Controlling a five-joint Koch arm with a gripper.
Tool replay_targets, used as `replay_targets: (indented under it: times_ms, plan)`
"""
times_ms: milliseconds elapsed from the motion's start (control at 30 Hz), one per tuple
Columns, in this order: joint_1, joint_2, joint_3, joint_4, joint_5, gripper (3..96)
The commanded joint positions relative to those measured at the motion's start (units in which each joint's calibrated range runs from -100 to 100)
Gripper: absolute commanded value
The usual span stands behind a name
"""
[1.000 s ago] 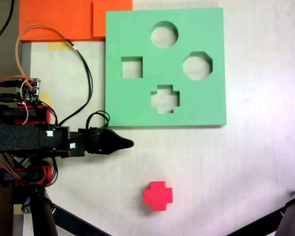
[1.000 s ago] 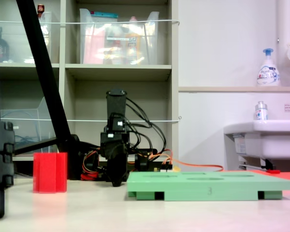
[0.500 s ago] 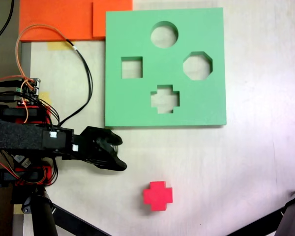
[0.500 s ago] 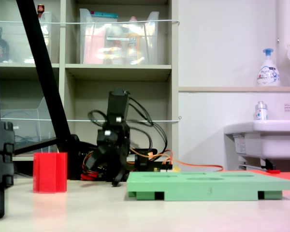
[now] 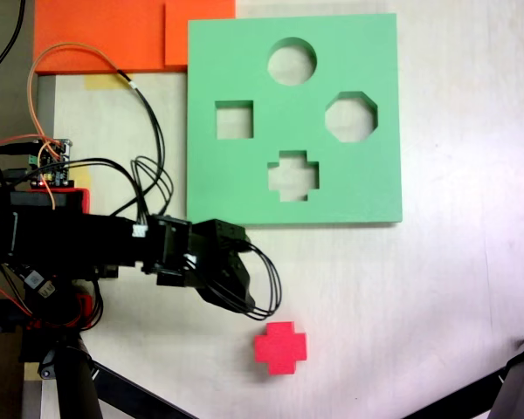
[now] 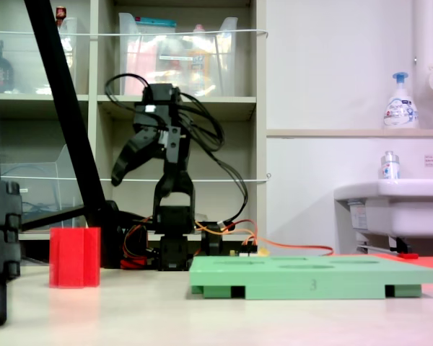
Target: Put the cross columnar block into the corresponding hole
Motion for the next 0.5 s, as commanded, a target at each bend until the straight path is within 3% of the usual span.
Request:
replay_targets:
  times_ms: [33,300,500]
  plan:
    - [-1.56,11.15,12.02,-8.22,-0.05,49.3]
    - [-5.32,29.45,23.58,-13.13,-3.13,50.9]
    - [-7.37,47.74,32.75,-15.92,-5.67,69.9]
